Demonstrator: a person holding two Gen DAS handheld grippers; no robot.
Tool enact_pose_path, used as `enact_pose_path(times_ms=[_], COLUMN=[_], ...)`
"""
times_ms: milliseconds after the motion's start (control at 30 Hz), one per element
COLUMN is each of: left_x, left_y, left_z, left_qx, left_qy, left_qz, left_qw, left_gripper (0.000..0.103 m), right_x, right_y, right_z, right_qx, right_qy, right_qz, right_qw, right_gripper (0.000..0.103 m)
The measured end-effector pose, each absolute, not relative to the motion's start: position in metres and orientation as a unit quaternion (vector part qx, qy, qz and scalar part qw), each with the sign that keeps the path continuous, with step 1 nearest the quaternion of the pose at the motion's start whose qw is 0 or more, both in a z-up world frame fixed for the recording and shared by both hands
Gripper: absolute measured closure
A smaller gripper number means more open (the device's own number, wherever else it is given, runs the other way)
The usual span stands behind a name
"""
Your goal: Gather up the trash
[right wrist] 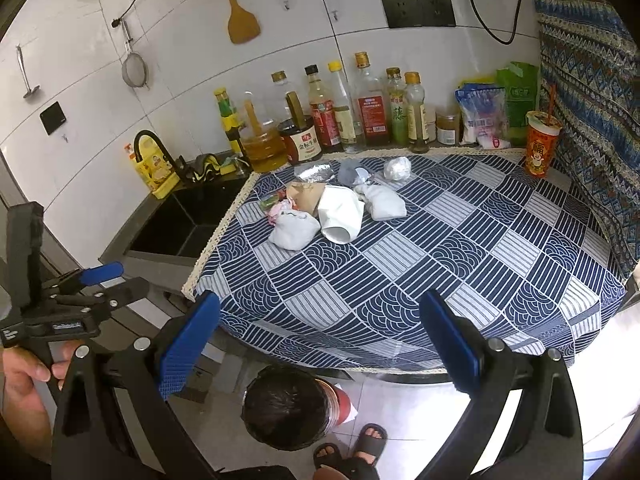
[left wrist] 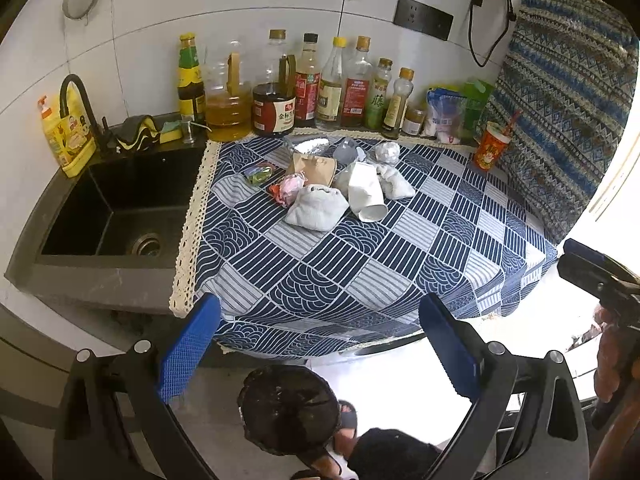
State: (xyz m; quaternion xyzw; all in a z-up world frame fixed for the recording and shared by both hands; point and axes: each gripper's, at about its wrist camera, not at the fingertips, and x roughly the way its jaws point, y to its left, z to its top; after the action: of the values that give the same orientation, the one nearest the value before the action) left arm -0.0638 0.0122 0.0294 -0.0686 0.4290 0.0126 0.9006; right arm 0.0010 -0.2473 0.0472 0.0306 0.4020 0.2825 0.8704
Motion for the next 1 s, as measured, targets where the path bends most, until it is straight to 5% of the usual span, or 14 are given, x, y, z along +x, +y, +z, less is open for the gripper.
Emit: enact_pose_path(times_ms=[633,1000], left_x=[0.041,0.138], left_y=[0.023,0.024], left_z=[-0.017,-0.074], left_qx=[-0.120,-0.138], left_qy=[0.463,0.508], left_qz=[0.012,0.017], left_qw=[0.878,0.850], left_gripper=[0.007,0.008], right_x=[0.144,0.257], right_y=[-0.253,-0.225], right_z=[0.000,-0.056], right_qx=[0.057,0.036], right_qy=[0.456,0.503], right_qz=[0.329,0.353], right_qw=[0.825,0.788], right_gripper=[0.004,0.014])
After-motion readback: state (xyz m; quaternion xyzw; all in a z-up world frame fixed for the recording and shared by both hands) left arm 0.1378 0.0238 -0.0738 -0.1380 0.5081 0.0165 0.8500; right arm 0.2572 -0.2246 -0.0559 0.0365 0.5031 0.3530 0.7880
